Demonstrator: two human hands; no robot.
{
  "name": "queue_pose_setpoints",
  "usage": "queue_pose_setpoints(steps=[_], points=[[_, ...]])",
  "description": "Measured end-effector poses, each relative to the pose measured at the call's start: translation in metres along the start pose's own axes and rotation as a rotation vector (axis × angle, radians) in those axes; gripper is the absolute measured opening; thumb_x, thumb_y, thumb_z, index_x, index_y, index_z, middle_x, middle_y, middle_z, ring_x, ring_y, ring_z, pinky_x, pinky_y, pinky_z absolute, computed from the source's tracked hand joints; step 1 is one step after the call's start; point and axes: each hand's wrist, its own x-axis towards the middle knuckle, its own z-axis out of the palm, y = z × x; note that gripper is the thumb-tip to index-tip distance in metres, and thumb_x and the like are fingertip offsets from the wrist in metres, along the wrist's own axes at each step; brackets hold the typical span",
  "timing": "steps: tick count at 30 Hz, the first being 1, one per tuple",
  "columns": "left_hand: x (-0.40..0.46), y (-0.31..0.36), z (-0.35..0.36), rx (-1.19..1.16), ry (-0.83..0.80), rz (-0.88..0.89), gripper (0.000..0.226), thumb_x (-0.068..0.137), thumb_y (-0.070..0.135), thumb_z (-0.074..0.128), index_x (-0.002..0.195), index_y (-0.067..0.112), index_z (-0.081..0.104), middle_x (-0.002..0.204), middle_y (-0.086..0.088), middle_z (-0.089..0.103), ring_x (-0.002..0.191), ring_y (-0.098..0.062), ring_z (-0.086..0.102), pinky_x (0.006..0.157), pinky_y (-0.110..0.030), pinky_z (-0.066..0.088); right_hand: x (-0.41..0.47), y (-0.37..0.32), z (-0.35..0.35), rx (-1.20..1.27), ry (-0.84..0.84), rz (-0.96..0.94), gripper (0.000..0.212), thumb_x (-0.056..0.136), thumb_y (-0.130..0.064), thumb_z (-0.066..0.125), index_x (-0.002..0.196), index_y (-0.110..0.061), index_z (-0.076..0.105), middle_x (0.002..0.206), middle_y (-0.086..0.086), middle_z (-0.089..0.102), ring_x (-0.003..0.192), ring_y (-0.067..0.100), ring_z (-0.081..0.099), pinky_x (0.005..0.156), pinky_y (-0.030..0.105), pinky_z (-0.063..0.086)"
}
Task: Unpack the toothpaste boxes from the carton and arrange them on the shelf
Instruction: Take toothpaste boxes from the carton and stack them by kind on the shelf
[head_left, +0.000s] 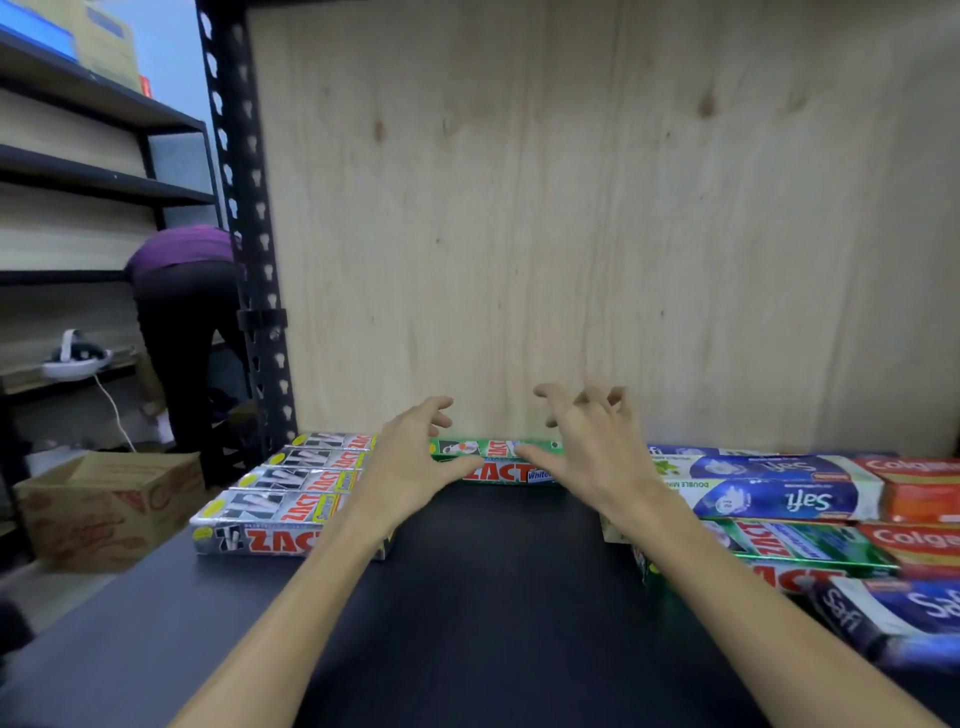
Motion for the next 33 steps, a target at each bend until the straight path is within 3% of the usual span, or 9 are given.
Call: queue_pose_setpoints(steps=[3, 7, 10, 14, 21, 26, 33], points=[[-0.023, 0.021, 0.009, -0.14, 0.055, 0.029, 0.072, 0.077, 0.035, 0.086, 0.14, 0.028, 0.052, 0.117, 0.011, 0.062, 0.109, -0.005, 0.057, 0.085, -0.006, 0.042, -0.023, 0.002, -0.015, 0.053, 0.072, 0.018, 0.068, 0.081, -0.069, 0.06, 0.133, -0.025, 0.053, 0.097, -0.005, 0.074, 0.106, 0.021, 0.058, 0.091, 0.039, 0.028], [-0.057, 0.05, 0.028, -0.198, 0.068, 0.064, 0.06, 0.082, 0.039, 0.08, 0.135, 0.035, 0.052, 0.12, 0.018, 0.059, 0.114, -0.001, 0.055, 0.1, -0.027, 0.047, -0.074, 0.024, -0.047, 0.066, 0.141, 0.108, 0.057, 0.08, -0.057, 0.071, 0.127, -0.027, 0.059, 0.098, -0.008, 0.074, 0.108, 0.021, 0.057, 0.09, 0.041, 0.03], [-0.083, 0.079, 0.046, -0.196, -0.056, 0.072, 0.053, 0.088, 0.04, 0.074, 0.136, 0.029, 0.054, 0.128, 0.011, 0.055, 0.114, -0.004, 0.054, 0.102, -0.028, 0.045, -0.12, 0.049, -0.07, 0.003, 0.138, 0.245, 0.042, 0.084, -0.038, 0.07, 0.122, -0.024, 0.062, 0.101, 0.0, 0.072, 0.108, 0.027, 0.057, 0.094, 0.046, 0.03], [-0.108, 0.109, 0.069, -0.162, -0.245, 0.066, 0.056, 0.089, 0.044, 0.071, 0.139, 0.031, 0.05, 0.133, 0.002, 0.05, 0.124, -0.015, 0.051, 0.107, -0.034, 0.044, -0.168, 0.072, -0.084, -0.124, 0.006, 0.344, 0.042, 0.085, -0.03, 0.066, 0.122, -0.012, 0.059, 0.094, 0.012, 0.071, 0.104, 0.034, 0.06, 0.098, 0.052, 0.031], [-0.125, 0.122, 0.072, -0.077, -0.345, 0.091, 0.064, 0.092, 0.042, 0.069, 0.149, 0.032, 0.042, 0.142, -0.003, 0.047, 0.133, -0.022, 0.048, 0.109, -0.034, 0.04, -0.185, 0.074, -0.09, -0.086, -0.077, 0.2, 0.059, 0.09, -0.033, 0.056, 0.141, -0.006, 0.045, 0.116, 0.015, 0.067, 0.112, 0.031, 0.06, 0.11, 0.056, 0.03], [-0.129, 0.117, 0.063, -0.123, -0.257, 0.039, 0.049, 0.09, 0.042, 0.072, 0.128, 0.022, 0.049, 0.133, 0.002, 0.059, 0.122, -0.014, 0.055, 0.099, -0.031, 0.046, -0.187, 0.064, -0.089, 0.012, -0.079, 0.099, 0.061, 0.089, -0.037, 0.054, 0.143, -0.013, 0.041, 0.119, 0.005, 0.066, 0.115, 0.022, 0.056, 0.109, 0.045, 0.026], [-0.132, 0.093, 0.026, -0.031, -0.227, 0.002, 0.06, 0.089, 0.035, 0.075, 0.138, 0.014, 0.048, 0.132, -0.004, 0.058, 0.107, -0.012, 0.055, 0.095, -0.027, 0.046, -0.184, 0.038, -0.095, 0.279, -0.114, 0.006, 0.057, 0.092, -0.038, 0.06, 0.144, -0.025, 0.039, 0.123, -0.007, 0.062, 0.117, 0.014, 0.05, 0.106, 0.033, 0.025]])
